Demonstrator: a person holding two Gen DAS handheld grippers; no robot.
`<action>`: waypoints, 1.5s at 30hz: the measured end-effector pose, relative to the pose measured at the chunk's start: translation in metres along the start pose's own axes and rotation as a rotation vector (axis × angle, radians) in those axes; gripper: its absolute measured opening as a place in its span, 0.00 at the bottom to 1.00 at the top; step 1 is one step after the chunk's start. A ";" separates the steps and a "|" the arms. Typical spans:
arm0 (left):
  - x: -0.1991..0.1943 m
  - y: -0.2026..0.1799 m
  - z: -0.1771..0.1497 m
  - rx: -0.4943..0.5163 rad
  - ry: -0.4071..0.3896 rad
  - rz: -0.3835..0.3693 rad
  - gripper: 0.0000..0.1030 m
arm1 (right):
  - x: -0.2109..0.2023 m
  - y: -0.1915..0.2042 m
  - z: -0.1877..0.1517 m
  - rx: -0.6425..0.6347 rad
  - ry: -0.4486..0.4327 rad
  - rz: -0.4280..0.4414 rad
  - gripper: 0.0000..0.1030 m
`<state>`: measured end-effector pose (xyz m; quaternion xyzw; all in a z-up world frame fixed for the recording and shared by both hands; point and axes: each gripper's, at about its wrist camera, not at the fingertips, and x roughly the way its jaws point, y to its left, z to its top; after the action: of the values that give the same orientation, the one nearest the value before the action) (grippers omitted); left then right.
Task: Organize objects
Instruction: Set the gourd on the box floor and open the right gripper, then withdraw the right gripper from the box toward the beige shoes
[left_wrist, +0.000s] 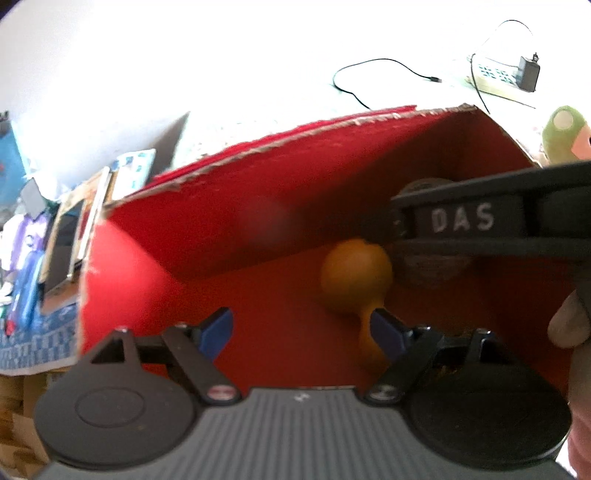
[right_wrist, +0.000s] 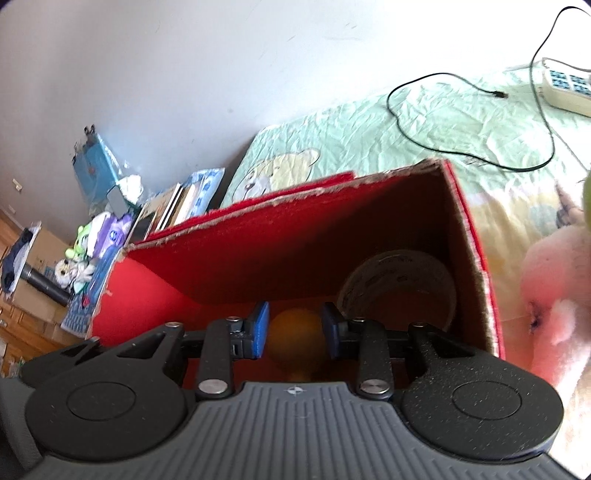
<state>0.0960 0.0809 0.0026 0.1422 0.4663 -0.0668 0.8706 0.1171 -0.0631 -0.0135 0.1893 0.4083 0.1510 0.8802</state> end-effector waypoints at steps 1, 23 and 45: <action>-0.004 0.001 -0.001 -0.003 -0.006 0.010 0.81 | -0.002 0.000 -0.001 0.003 -0.013 -0.005 0.33; -0.055 0.010 -0.029 -0.123 -0.059 0.159 0.83 | -0.087 0.013 -0.033 -0.013 -0.204 0.008 0.54; -0.092 -0.009 -0.056 -0.198 -0.027 0.274 0.88 | -0.134 0.011 -0.059 -0.154 -0.135 0.170 0.68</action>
<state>-0.0019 0.0885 0.0479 0.1171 0.4349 0.0969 0.8876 -0.0130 -0.0974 0.0454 0.1647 0.3178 0.2430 0.9016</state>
